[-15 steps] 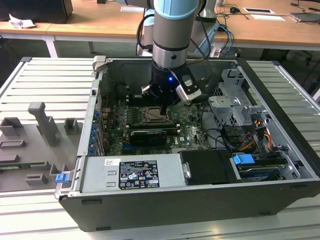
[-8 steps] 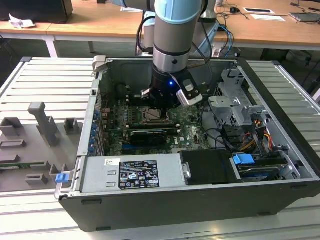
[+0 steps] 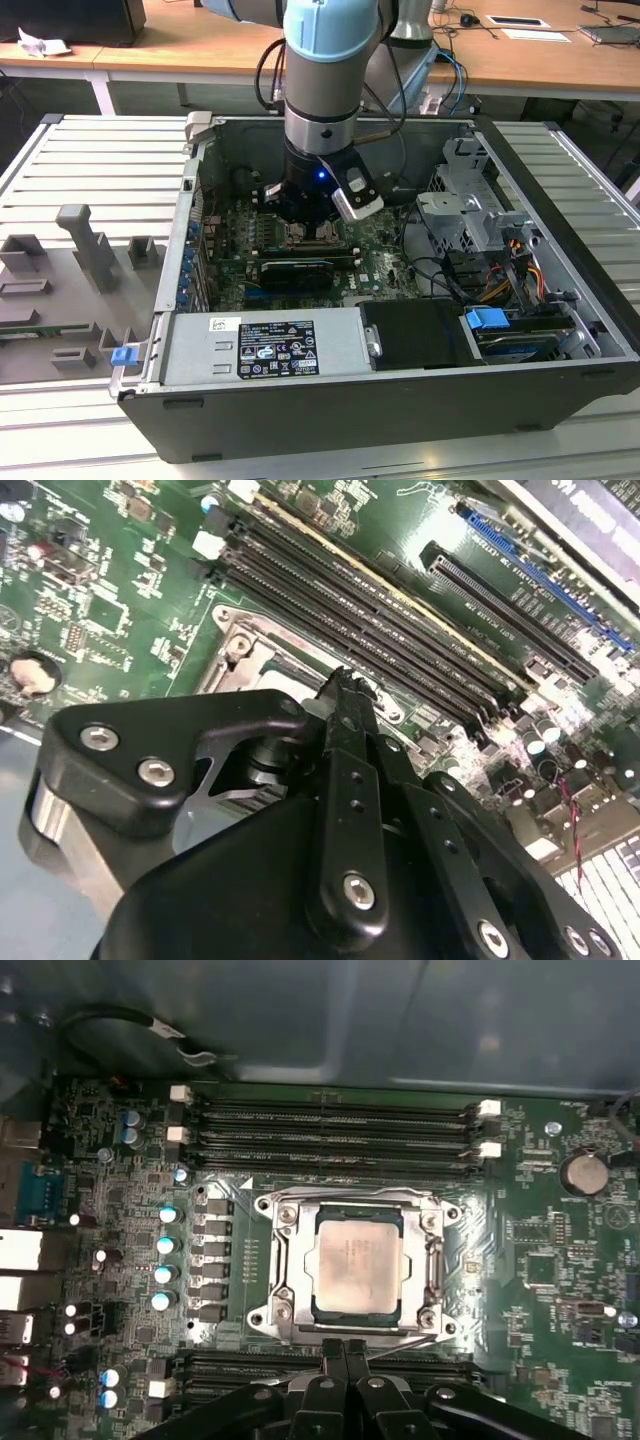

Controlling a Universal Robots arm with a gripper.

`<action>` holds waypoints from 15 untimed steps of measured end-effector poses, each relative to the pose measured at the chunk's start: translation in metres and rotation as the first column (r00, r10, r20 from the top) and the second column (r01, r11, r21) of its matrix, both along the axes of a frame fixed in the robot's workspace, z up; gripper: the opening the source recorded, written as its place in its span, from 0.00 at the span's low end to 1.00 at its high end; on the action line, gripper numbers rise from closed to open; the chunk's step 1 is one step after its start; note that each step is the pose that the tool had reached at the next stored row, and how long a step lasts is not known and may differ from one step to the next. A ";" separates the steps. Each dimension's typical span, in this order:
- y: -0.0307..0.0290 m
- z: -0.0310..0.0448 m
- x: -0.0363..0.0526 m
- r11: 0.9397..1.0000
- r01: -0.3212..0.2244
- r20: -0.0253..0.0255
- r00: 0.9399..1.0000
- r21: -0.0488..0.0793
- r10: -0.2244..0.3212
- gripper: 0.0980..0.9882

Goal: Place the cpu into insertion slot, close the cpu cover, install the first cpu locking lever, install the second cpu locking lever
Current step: 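Install the second cpu locking lever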

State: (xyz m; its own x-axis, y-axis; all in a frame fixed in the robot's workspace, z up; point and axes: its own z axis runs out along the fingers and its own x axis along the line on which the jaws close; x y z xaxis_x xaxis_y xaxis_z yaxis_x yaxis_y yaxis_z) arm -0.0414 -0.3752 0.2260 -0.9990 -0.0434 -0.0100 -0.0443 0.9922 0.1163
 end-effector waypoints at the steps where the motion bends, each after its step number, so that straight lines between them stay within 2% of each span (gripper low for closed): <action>1: 0.0000 -0.0030 -0.0007 1.000 0.000 0.000 1.000 0.000 0.000 0.01; 3: -0.0008 -0.0042 -0.0032 1.000 0.000 0.000 1.000 0.005 0.000 0.01; 4: -0.0031 -0.0045 -0.0072 1.000 0.000 0.000 1.000 0.013 0.000 0.01; 6: -0.0065 -0.0045 -0.0090 1.000 -0.001 0.000 1.000 0.019 0.001 0.01; 7: -0.0090 -0.0045 -0.0100 1.000 0.000 0.000 1.000 0.028 0.000 0.01; 9: -0.0148 -0.0045 -0.0150 0.998 0.000 0.000 1.000 0.056 0.000 0.01; 11: -0.0168 -0.0064 -0.0221 0.997 0.000 0.000 1.000 0.072 0.000 0.01; 15: -0.0169 -0.0130 -0.0272 0.997 -0.001 0.000 1.000 0.075 0.001 0.01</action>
State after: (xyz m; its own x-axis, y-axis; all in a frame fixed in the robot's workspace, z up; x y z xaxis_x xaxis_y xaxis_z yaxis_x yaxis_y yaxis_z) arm -0.0686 -0.3921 0.2130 -0.9990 -0.0431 -0.0132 -0.0448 0.9807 0.1904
